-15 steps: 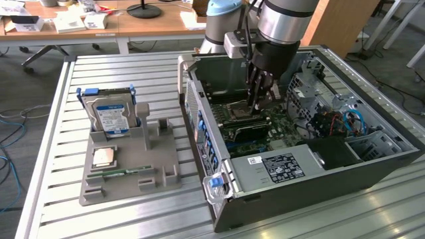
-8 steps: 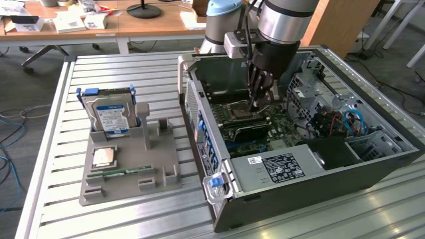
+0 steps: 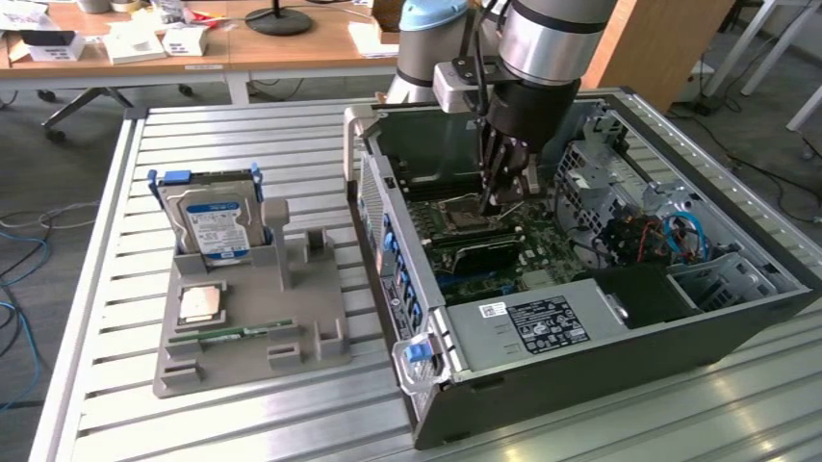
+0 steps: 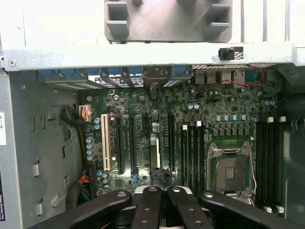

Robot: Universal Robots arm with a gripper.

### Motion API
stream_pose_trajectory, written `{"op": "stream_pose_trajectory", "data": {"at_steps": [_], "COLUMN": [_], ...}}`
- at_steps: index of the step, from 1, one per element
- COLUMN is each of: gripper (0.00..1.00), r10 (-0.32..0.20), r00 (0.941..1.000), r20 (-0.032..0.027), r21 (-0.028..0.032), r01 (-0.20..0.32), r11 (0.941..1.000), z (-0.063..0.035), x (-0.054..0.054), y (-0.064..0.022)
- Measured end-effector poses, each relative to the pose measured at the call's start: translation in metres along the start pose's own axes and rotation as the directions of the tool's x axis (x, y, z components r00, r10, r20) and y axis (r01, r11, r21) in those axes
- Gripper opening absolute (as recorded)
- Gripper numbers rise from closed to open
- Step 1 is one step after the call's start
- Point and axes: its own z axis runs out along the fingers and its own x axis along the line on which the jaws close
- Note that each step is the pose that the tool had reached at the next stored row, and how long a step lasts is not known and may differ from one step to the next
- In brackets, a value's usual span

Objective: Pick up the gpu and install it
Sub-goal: 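Press down on the gpu until it lock into place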

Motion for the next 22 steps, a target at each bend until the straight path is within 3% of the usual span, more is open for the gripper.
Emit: {"op": "stream_pose_trajectory", "data": {"at_steps": [22], "gripper": [0.11], "r10": [0.000], "r00": [1.0000], "r20": [0.0002], "r21": [0.0001], "r01": [0.000], "r11": [1.0000], "z": [0.0062], "x": [0.0002], "y": [0.0000]}}
